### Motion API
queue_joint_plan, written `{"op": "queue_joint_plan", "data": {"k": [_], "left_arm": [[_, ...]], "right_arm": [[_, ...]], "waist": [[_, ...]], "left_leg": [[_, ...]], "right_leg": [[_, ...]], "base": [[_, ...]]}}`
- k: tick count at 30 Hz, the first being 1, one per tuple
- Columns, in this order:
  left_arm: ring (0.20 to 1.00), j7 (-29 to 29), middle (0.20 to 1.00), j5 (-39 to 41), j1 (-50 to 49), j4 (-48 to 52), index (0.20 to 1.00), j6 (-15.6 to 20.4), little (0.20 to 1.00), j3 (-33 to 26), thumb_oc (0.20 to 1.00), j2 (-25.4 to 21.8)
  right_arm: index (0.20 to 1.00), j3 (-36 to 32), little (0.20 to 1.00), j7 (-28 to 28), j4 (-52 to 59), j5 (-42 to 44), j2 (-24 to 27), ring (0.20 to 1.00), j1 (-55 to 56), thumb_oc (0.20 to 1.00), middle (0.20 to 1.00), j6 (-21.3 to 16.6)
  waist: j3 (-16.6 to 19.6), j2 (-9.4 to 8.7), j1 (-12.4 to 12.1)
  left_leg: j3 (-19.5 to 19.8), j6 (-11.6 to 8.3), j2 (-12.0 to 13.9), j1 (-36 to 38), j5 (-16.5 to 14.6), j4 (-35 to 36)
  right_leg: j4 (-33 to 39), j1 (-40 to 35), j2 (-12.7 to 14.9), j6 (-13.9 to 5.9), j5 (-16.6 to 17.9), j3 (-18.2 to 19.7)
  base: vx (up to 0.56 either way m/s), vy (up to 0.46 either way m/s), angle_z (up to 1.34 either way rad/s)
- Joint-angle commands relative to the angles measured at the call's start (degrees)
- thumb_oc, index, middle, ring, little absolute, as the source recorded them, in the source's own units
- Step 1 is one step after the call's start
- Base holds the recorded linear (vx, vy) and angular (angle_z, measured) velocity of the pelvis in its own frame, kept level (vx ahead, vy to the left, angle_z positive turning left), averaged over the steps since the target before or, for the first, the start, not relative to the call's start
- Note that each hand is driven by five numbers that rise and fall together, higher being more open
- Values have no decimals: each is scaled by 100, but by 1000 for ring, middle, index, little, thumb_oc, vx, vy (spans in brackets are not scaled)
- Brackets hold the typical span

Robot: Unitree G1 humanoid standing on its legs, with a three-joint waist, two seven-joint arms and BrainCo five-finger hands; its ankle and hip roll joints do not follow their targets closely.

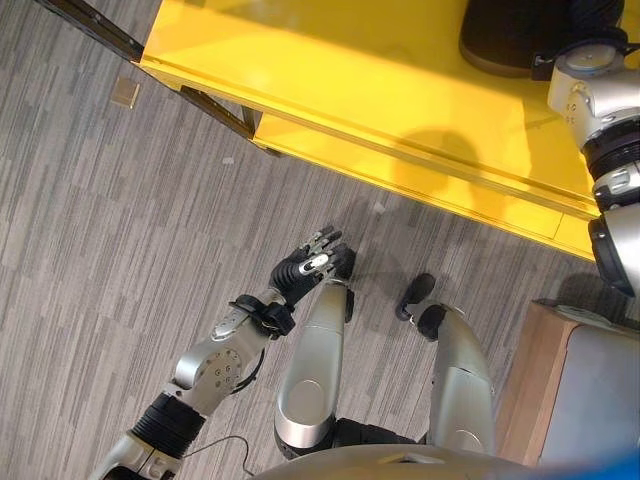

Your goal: Move parts from the plastic box to the shelf.

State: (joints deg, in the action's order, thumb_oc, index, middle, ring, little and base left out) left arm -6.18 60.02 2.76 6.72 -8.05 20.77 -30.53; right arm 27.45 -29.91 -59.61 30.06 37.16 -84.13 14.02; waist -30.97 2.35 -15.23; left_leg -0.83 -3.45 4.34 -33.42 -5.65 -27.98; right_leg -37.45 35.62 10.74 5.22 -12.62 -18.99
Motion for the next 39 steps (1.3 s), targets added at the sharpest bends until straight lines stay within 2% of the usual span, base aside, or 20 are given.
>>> {"op": "queue_joint_plan", "data": {"k": [1, 8, 21, 22, 23, 27, 34, 39], "left_arm": [[1000, -221, 1000, -3, -307, 604, 1000, 194, 1000, 52, 1000, -142], [1000, -229, 1000, -1, -296, 623, 1000, 167, 1000, 13, 1000, -104], [1000, -98, 1000, -4, -172, 693, 1000, 173, 1000, 57, 1000, -73], [1000, -90, 1000, 2, -168, 690, 1000, 186, 1000, 53, 1000, -77], [1000, -93, 1000, 8, -156, 665, 1000, 196, 1000, 53, 1000, -73], [1000, -127, 1000, 19, -122, 628, 1000, 187, 1000, 36, 1000, -57], [1000, -30, 1000, -7, -122, 605, 1000, 232, 1000, 97, 1000, -4], [1000, -55, 1000, -18, -143, 631, 1000, 296, 1000, 188, 1000, 39]], "right_arm": [[200, 163, 200, 75, 77, -55, 288, 200, -247, 200, 200, -56], [200, 151, 200, 66, 31, -54, 209, 200, -116, 200, 200, 188], [200, 123, 200, 157, -79, -222, 122, 200, 5, 200, 200, 163], [460, 138, 460, 226, -87, -261, 123, 460, 3, 460, 460, 201], [1000, 167, 1000, 274, -106, -167, 122, 1000, -2, 1000, 1000, 265], [1000, 208, 1000, 174, -229, -240, 107, 1000, 0, 1000, 1000, 301], [1000, 85, 1000, -519, 70, -591, 91, 1000, -2, 1000, 1000, -228], [1000, -42, 1000, -1124, 450, -927, 66, 1000, 29, 1000, 1000, -368]], "waist": [[118, 217, -124], [118, 255, -112], [118, 301, -95], [118, 304, -97], [118, 305, -95], [118, 313, -101], [118, 308, -50], [118, 333, -17]], "left_leg": [[-284, -174, 654, 88, 648, 623], [-312, -168, 649, 95, 637, 617], [-318, -137, 598, 24, 604, 555], [-316, -138, 597, 20, 610, 562], [-320, -142, 592, 25, 619, 577], [-324, -144, 590, 56, 623, 594], [-354, -130, 589, 183, 615, 673], [-382, -122, 574, 252, 614, 742]], "right_leg": [[-914, -216, 285, -574, -459, -299], [-906, -218, 298, -585, -449, -267], [-865, -173, 278, -603, -415, -226], [-857, -167, 280, -606, -407, -226], [-839, -172, 278, -611, -398, -226], [-821, -207, 278, -618, -391, -222], [-717, -291, 254, -655, -348, -152], [-583, -342, 239, -684, -300, -107]], "base": [[0, 0, 0], [0, 0, 0], [-30, -2, -1], [-41, 4, -2], [-30, 1, -2], [0, 0, 0], [-9, 11, -4], [-22, 26, -3]]}}
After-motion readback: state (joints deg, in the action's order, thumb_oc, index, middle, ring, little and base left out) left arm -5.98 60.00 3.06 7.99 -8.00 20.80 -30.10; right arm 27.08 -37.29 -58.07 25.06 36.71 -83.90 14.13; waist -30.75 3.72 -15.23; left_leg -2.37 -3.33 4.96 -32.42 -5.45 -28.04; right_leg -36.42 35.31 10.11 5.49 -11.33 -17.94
